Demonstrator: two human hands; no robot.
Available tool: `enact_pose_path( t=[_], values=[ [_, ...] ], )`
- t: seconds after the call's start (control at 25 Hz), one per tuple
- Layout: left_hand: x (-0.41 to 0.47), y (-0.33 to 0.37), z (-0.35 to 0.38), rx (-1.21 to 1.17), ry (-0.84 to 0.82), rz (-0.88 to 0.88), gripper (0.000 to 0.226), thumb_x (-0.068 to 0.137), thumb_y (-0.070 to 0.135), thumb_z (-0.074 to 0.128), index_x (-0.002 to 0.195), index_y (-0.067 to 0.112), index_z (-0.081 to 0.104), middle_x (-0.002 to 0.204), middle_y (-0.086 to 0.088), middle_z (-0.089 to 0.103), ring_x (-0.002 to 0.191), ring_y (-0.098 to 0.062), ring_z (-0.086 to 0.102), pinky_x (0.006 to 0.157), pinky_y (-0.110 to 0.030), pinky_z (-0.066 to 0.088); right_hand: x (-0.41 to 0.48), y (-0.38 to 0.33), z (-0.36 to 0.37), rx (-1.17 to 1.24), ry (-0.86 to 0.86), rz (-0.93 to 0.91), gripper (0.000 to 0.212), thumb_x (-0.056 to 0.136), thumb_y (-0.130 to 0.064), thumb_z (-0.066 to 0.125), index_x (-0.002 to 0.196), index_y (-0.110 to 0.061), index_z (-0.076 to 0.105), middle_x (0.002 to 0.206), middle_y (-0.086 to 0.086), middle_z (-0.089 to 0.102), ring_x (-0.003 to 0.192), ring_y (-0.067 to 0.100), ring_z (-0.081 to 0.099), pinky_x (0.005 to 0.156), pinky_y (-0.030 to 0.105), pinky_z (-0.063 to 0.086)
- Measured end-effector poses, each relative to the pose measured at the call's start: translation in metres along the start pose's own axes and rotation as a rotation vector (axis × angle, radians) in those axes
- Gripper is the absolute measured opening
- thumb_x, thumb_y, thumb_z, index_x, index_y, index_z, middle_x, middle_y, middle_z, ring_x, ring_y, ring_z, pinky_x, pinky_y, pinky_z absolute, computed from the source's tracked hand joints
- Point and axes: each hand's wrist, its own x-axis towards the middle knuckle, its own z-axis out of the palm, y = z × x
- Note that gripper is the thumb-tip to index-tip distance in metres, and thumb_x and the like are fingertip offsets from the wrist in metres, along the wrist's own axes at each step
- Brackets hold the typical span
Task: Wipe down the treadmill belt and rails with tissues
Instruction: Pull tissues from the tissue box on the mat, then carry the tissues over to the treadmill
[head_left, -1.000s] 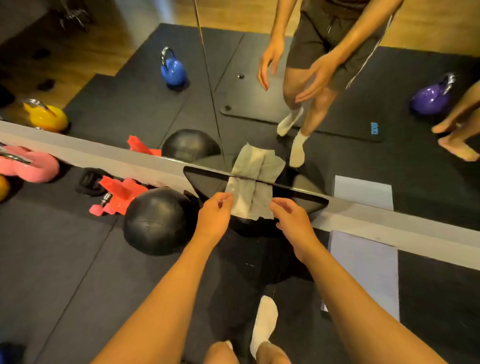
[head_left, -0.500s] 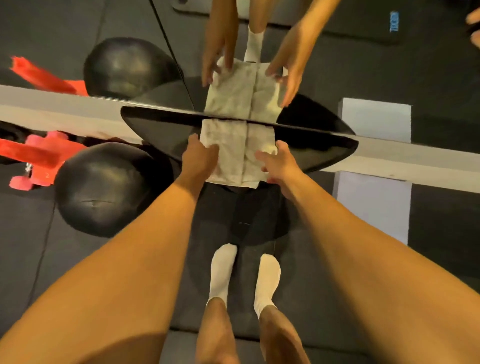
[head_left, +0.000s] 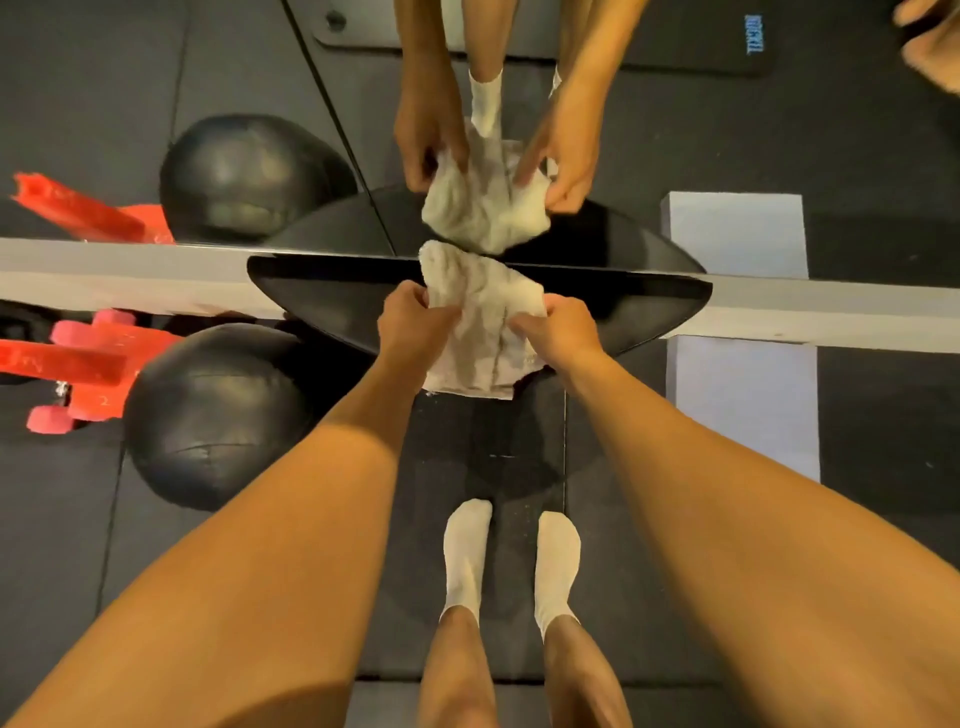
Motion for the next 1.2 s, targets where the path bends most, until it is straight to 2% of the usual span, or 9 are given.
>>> enact_pose_path(
  t=[0.12, 0.24, 0.44, 0.6, 0.72, 0.8, 0.88, 1.0, 1.2],
  values=[
    [-0.046, 0.044, -0.024, -0.139, -0.11, 0.073, 0.028, 0.081, 0.007, 0.062, 0.108, 0.013, 0.058, 0.094, 0.002, 0.057, 0.088, -0.017, 0.054, 0.073, -0.032, 0.049, -0.043, -0.017, -0.037, 0.145, 0.063, 0.002, 0.015, 0.079, -0.02, 0.065, 0.089, -0.01, 0.063, 0.085, 0.007, 0.062, 0.081, 0.026, 0.061, 0.069, 0.037, 0.049],
    [-0.104, 0.101, -0.045, -0.231, -0.371, 0.153, 0.023, 0.079, 0.001, 0.056, 0.101, 0.005, 0.062, 0.087, -0.007, 0.061, 0.083, -0.022, 0.057, 0.066, -0.027, 0.048, -0.098, -0.029, -0.091, 0.167, 0.142, 0.067, 0.037, 0.076, -0.02, 0.071, 0.109, -0.007, 0.059, 0.104, 0.007, 0.062, 0.095, 0.025, 0.059, 0.075, 0.034, 0.046],
    [-0.21, 0.211, -0.066, 0.101, -0.596, 0.479, 0.025, 0.072, 0.0, 0.054, 0.095, 0.003, 0.064, 0.084, -0.009, 0.056, 0.078, -0.018, 0.053, 0.061, -0.027, 0.04, -0.215, -0.05, -0.203, 0.169, 0.278, -0.091, 0.085, 0.074, -0.016, 0.078, 0.145, -0.021, 0.032, 0.147, 0.006, 0.036, 0.132, 0.027, 0.038, 0.102, 0.039, 0.039],
    [-0.298, 0.274, -0.064, 0.19, -0.807, 0.644, 0.023, 0.067, -0.007, 0.05, 0.087, -0.006, 0.062, 0.079, -0.011, 0.057, 0.068, -0.013, 0.058, 0.054, -0.016, 0.045, -0.305, -0.05, -0.269, 0.189, 0.316, -0.205, 0.056, 0.076, -0.008, 0.073, 0.128, -0.015, 0.053, 0.126, 0.009, 0.057, 0.116, 0.026, 0.054, 0.094, 0.042, 0.05],
    [-0.364, 0.303, -0.056, 0.242, -0.881, 0.705, 0.038, 0.053, -0.001, 0.049, 0.088, -0.001, 0.063, 0.084, -0.013, 0.062, 0.082, -0.026, 0.06, 0.072, -0.035, 0.048, -0.383, -0.015, -0.3, 0.315, 0.462, -0.147, 0.027, 0.08, -0.018, 0.07, 0.105, -0.009, 0.065, 0.104, 0.008, 0.067, 0.094, 0.019, 0.062, 0.081, 0.034, 0.052],
    [-0.411, 0.304, -0.048, 0.229, -0.88, 0.777, 0.033, 0.053, -0.002, 0.049, 0.084, -0.003, 0.06, 0.082, -0.011, 0.059, 0.082, -0.025, 0.056, 0.073, -0.038, 0.044, -0.438, 0.019, -0.312, 0.425, 0.55, -0.111, 0.024, 0.084, -0.028, 0.069, 0.098, -0.009, 0.068, 0.097, 0.005, 0.068, 0.083, 0.014, 0.063, 0.074, 0.027, 0.051],
    [-0.461, 0.292, -0.033, 0.227, -0.904, 0.839, 0.029, 0.06, -0.008, 0.049, 0.084, 0.002, 0.063, 0.089, -0.011, 0.064, 0.09, -0.027, 0.058, 0.08, -0.039, 0.046, -0.492, 0.051, -0.318, 0.556, 0.651, -0.101, 0.025, 0.084, -0.033, 0.068, 0.1, -0.014, 0.071, 0.101, 0.003, 0.07, 0.089, 0.017, 0.066, 0.081, 0.034, 0.054],
    [-0.549, 0.256, -0.009, 0.288, -1.07, 0.922, 0.039, 0.071, -0.004, 0.056, 0.105, 0.011, 0.067, 0.111, -0.013, 0.067, 0.104, -0.028, 0.062, 0.094, -0.049, 0.049, -0.58, 0.097, -0.315, 0.715, 0.883, -0.066, 0.025, 0.082, -0.032, 0.067, 0.097, -0.013, 0.07, 0.101, 0.007, 0.071, 0.096, 0.025, 0.066, 0.085, 0.042, 0.052],
    [-0.707, 0.181, 0.029, 0.233, -1.197, 1.151, 0.02, 0.084, 0.024, 0.07, 0.101, 0.013, 0.066, 0.102, -0.007, 0.069, 0.09, -0.017, 0.066, 0.082, -0.04, 0.054, -0.725, 0.178, -0.313, 0.805, 1.255, 0.037, 0.02, 0.08, -0.026, 0.069, 0.09, -0.009, 0.065, 0.092, 0.011, 0.067, 0.085, 0.024, 0.063, 0.07, 0.036, 0.05]
  ],
)
